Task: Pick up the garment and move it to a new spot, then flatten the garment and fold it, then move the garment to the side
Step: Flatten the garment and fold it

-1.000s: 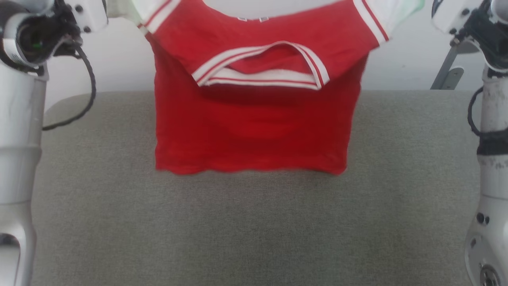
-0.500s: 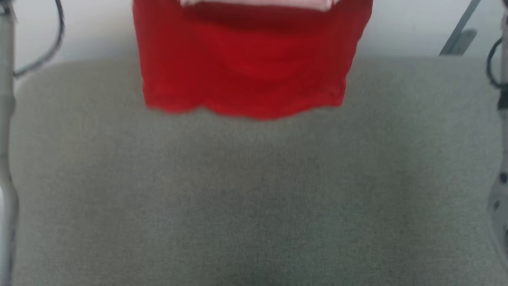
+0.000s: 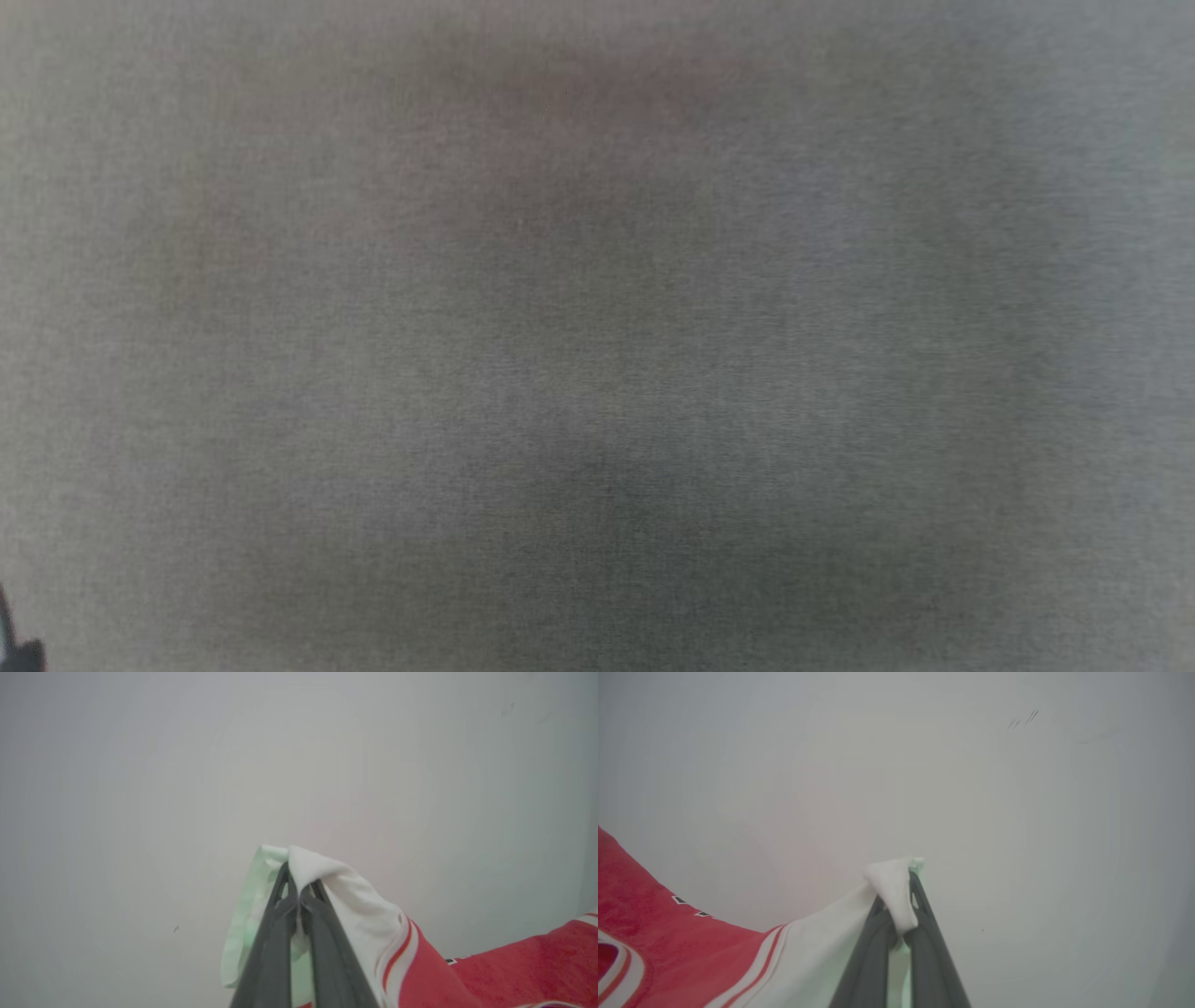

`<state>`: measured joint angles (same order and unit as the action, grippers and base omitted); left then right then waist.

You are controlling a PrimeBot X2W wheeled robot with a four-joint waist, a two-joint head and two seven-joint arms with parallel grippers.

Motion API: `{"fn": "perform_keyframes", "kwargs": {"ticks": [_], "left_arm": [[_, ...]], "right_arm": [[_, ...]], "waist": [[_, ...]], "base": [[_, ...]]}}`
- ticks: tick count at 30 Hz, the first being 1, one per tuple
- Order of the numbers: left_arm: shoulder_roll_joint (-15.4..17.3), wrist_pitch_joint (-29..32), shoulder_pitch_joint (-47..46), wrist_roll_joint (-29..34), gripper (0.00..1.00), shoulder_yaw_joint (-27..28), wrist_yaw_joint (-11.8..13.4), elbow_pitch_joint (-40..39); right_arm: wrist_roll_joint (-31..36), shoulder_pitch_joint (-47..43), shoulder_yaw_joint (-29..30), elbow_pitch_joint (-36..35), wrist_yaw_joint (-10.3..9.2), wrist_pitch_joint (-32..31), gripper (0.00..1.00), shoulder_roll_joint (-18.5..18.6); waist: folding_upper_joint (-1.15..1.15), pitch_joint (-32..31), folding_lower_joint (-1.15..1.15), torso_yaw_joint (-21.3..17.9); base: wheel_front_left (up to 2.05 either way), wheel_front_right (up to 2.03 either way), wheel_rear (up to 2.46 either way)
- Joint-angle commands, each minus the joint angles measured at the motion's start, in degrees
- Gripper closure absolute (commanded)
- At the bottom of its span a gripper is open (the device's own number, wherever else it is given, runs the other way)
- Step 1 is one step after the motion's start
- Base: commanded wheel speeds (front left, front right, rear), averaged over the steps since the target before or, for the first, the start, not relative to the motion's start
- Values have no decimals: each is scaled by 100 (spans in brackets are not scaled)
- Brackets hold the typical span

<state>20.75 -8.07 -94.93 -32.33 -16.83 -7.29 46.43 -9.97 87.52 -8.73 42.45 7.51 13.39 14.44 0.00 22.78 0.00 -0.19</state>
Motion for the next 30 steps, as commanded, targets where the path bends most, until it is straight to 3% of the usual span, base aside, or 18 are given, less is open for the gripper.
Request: {"fn": "perform_keyframes", "kwargs": {"ticks": [1,6,12,15,21,25,30], "left_arm": [[-36,-80,40,-74,100,-105,-8,153],[-25,55,462,-403,100,-539,-12,563],[57,624,1195,-819,100,-1065,-14,900],[139,1174,1794,-1109,100,-1277,-14,1069],[251,1927,2935,-1435,100,-1515,-15,997],[375,2134,3546,-1557,100,-1548,1,805],[637,2435,4624,-1772,100,-1492,296,135]], "right_arm": [[28,3,-94,200,-4,63,100,-7],[-255,-233,-484,805,-6,-26,100,2],[-1455,-975,-966,1069,-7,-807,100,-37],[-2382,-1731,-1263,739,-7,-1555,100,86],[-3296,-3016,-1562,-86,-6,-2677,100,572],[-3572,-3676,-1536,-533,-6,-3181,100,845],[-3828,-4793,-1326,-1289,-5,-3907,100,1176]], "waist": [[0,141,0,90],[0,129,0,221],[0,-42,0,360],[0,-240,0,393],[0,-618,0,413],[0,-793,0,396],[0,-1025,0,359]], "base": [[0,0,0],[0,0,0],[0,0,0],[0,0,0],[0,0,0],[0,0,0],[0,0,0]]}}
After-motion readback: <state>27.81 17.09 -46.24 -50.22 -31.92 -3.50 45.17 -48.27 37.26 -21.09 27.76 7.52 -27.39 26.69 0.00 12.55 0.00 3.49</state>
